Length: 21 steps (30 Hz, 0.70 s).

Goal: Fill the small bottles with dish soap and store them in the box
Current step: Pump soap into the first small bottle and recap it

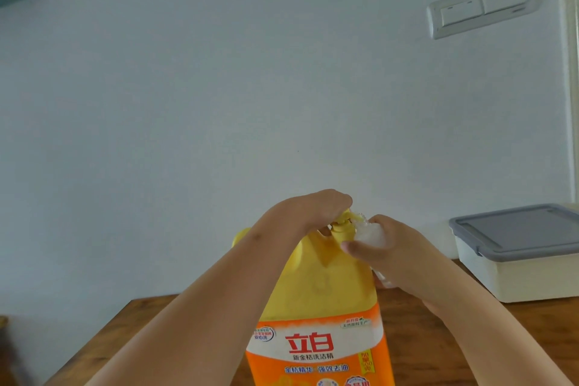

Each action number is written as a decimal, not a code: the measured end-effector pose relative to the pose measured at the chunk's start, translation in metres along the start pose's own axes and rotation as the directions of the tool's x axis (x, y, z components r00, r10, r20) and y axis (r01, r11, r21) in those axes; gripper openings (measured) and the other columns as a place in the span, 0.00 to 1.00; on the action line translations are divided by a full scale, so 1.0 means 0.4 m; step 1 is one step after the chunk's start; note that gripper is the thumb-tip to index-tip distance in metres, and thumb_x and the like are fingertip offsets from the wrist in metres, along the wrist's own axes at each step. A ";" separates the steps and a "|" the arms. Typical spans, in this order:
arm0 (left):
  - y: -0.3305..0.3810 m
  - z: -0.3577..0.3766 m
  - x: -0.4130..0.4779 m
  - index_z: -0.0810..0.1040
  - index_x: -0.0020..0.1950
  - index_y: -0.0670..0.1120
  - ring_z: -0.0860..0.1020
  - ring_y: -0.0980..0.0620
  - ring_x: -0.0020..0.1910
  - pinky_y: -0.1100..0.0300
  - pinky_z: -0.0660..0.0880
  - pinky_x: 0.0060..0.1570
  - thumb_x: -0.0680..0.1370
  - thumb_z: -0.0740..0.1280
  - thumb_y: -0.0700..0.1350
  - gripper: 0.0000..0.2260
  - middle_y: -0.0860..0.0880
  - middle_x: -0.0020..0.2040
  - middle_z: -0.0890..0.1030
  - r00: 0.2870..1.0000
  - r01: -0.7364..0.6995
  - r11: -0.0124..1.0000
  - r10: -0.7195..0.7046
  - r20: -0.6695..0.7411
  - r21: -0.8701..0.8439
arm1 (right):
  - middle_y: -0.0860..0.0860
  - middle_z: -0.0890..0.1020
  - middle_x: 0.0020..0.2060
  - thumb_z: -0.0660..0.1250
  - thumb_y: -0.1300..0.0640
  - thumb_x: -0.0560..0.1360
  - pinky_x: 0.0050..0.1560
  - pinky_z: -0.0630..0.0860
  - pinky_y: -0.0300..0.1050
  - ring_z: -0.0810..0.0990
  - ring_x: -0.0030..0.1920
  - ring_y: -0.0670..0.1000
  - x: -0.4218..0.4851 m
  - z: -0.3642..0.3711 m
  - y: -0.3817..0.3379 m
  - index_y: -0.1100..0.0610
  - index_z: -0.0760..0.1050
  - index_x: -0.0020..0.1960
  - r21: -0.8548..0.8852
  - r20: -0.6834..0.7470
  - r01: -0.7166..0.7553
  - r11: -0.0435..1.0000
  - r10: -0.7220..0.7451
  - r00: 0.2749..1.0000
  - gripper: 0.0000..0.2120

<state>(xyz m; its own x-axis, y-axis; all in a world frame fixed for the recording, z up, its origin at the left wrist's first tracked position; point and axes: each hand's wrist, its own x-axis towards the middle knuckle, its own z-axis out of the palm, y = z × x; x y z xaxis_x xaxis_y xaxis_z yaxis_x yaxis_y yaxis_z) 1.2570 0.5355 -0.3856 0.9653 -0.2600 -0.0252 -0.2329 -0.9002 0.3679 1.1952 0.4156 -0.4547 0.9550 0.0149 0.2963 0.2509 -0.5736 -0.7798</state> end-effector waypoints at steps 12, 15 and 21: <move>-0.016 -0.016 -0.006 0.76 0.61 0.37 0.78 0.49 0.41 0.65 0.78 0.32 0.79 0.57 0.38 0.14 0.47 0.45 0.79 0.997 -0.075 0.973 0.071 -0.028 -0.218 | 0.44 0.73 0.36 0.67 0.43 0.74 0.33 0.68 0.32 0.71 0.34 0.42 0.011 -0.001 -0.023 0.51 0.68 0.50 -0.050 -0.095 0.011 0.999 -0.016 0.995 0.14; -0.016 -0.015 -0.003 0.78 0.52 0.41 0.77 0.52 0.38 0.66 0.77 0.31 0.80 0.59 0.38 0.08 0.49 0.41 0.78 0.998 -0.053 0.964 0.044 -0.042 -0.261 | 0.44 0.73 0.37 0.67 0.43 0.73 0.33 0.69 0.33 0.72 0.35 0.42 0.008 -0.003 -0.023 0.51 0.68 0.50 -0.043 -0.094 0.020 0.999 -0.024 0.995 0.14; -0.011 -0.007 -0.005 0.75 0.39 0.48 0.78 0.54 0.34 0.63 0.74 0.34 0.81 0.55 0.45 0.14 0.51 0.38 0.79 0.997 -0.054 0.967 0.038 -0.069 -0.249 | 0.45 0.74 0.37 0.67 0.43 0.73 0.36 0.72 0.36 0.74 0.36 0.44 0.006 0.001 -0.016 0.53 0.70 0.50 -0.034 -0.094 0.024 0.999 -0.027 0.995 0.15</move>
<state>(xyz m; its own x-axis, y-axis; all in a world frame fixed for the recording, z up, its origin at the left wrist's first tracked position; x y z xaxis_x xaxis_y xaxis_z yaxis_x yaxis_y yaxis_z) 1.2564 0.5410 -0.3846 0.9616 -0.2692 0.0532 -0.2480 -0.7697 0.5882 1.1959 0.4195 -0.4493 0.9288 -0.0465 0.3677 0.2683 -0.6002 -0.7535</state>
